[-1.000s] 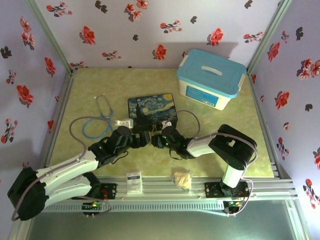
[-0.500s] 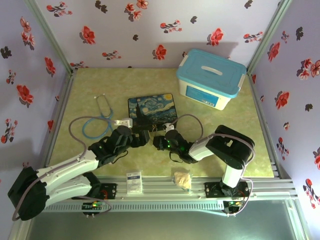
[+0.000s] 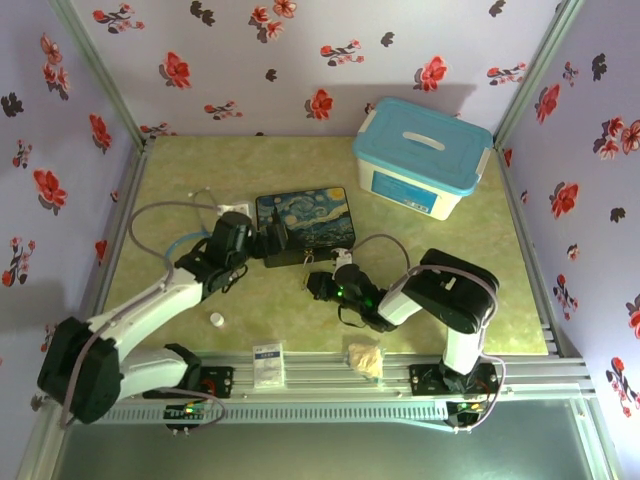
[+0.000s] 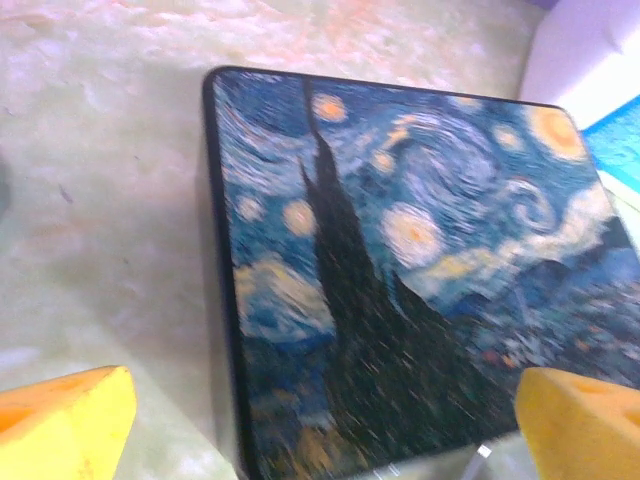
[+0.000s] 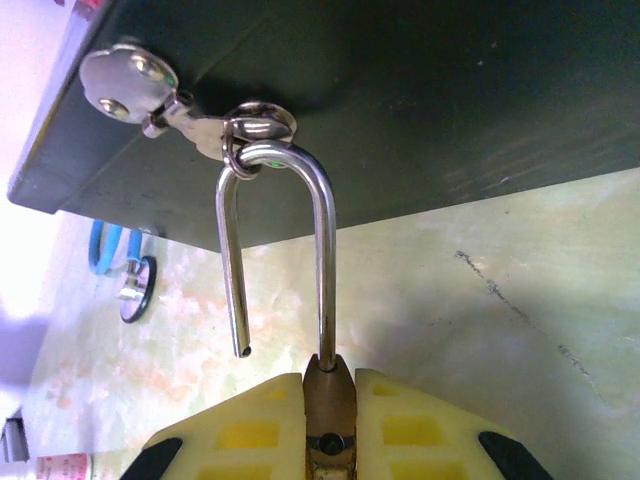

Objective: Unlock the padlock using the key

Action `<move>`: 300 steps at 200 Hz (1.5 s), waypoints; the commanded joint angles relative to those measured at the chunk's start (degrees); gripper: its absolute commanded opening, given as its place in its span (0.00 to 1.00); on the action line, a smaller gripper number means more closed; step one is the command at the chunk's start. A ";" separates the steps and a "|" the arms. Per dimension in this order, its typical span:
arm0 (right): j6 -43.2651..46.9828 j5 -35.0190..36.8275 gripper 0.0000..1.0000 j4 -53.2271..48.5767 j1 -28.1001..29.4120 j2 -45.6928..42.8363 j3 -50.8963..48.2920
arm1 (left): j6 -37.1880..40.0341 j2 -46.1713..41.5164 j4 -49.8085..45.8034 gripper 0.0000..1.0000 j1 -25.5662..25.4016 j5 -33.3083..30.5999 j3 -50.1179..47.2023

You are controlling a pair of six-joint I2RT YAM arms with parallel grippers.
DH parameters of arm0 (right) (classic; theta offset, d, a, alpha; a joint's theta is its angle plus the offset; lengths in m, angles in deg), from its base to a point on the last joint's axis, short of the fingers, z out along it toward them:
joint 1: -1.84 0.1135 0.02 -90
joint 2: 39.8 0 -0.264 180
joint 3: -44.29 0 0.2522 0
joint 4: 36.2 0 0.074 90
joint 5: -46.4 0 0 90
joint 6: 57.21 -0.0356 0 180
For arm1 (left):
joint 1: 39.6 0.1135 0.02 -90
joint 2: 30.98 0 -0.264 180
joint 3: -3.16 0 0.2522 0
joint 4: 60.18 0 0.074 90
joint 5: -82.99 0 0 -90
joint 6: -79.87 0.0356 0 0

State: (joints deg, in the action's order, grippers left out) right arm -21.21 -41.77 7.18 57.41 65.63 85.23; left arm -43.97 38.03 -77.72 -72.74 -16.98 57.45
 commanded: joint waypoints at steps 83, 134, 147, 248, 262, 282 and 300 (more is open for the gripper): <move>-18.61 21.75 0.01 6.65 6.99 6.44 -1.18 | 9.83 16.96 6.41 0.68 4.17 1.27 6.57; -23.09 29.01 0.00 9.92 10.20 11.29 1.59 | 10.91 18.08 9.19 0.63 4.07 0.49 3.28; -23.64 29.64 0.00 8.36 10.32 11.29 2.45 | 10.66 18.28 9.71 0.61 4.06 1.18 2.78; -23.40 34.67 0.00 19.92 9.03 17.56 2.74 | 11.45 19.03 10.10 0.55 4.85 1.80 2.51; -22.89 35.79 0.00 17.51 9.03 16.03 2.62 | 11.13 19.05 10.34 0.55 4.85 2.06 2.54; -23.30 37.27 0.00 15.14 8.94 14.96 2.53 | 10.65 19.05 10.37 0.54 4.93 2.66 3.12; -23.45 38.03 0.00 16.34 8.64 15.59 2.40 | 10.68 19.01 9.97 0.54 4.90 2.97 3.76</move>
State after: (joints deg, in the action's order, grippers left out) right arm -46.30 -8.79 30.55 67.07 80.14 88.73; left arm -34.34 55.49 -64.58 -68.29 -14.86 60.34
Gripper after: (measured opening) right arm 0.124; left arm 0.544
